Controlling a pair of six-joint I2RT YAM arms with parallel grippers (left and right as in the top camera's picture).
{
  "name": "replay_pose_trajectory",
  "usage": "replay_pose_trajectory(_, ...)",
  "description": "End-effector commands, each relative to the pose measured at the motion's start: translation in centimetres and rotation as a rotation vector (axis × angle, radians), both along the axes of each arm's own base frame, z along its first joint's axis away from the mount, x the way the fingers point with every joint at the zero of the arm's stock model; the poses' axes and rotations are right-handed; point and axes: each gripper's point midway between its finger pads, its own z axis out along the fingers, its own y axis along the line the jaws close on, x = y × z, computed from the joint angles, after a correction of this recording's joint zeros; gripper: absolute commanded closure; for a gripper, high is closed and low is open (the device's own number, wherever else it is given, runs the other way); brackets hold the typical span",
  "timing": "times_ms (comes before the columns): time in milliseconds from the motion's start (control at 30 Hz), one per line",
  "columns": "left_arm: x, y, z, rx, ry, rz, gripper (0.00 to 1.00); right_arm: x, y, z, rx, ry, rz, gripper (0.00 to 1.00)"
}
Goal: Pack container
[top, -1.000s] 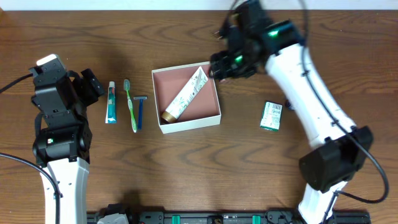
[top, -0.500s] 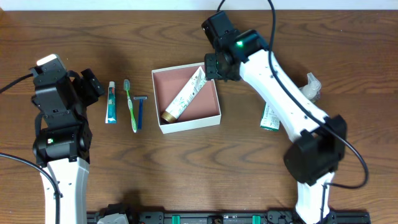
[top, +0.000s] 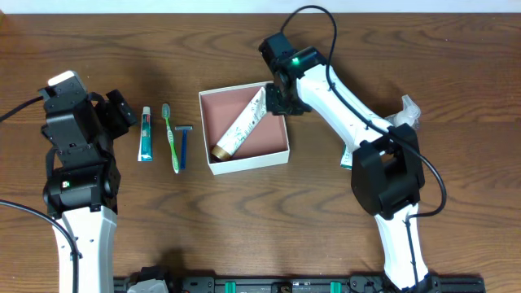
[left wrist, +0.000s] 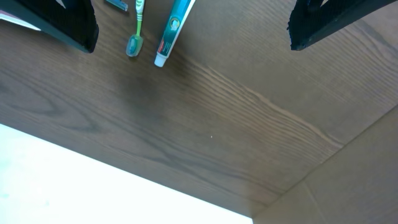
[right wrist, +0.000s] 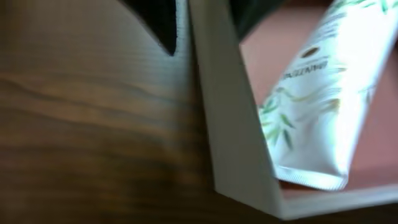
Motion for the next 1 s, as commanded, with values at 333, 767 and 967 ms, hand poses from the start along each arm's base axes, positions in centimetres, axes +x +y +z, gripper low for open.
replay_pose_trajectory(333,0.2,0.1,1.0,0.012,-0.017,-0.012,0.02,2.0,-6.5,-0.4,-0.119,-0.001,-0.095,0.88)
replay_pose_trajectory(767,0.2,0.1,1.0,0.012,-0.017,-0.012,0.02,2.5,-6.5,7.4,-0.072,-0.164,0.009,0.35)
replay_pose_trajectory(967,0.2,0.1,1.0,0.012,-0.017,-0.012,0.02,0.1,-10.1,14.7,-0.044,-0.234,-0.059,0.2)
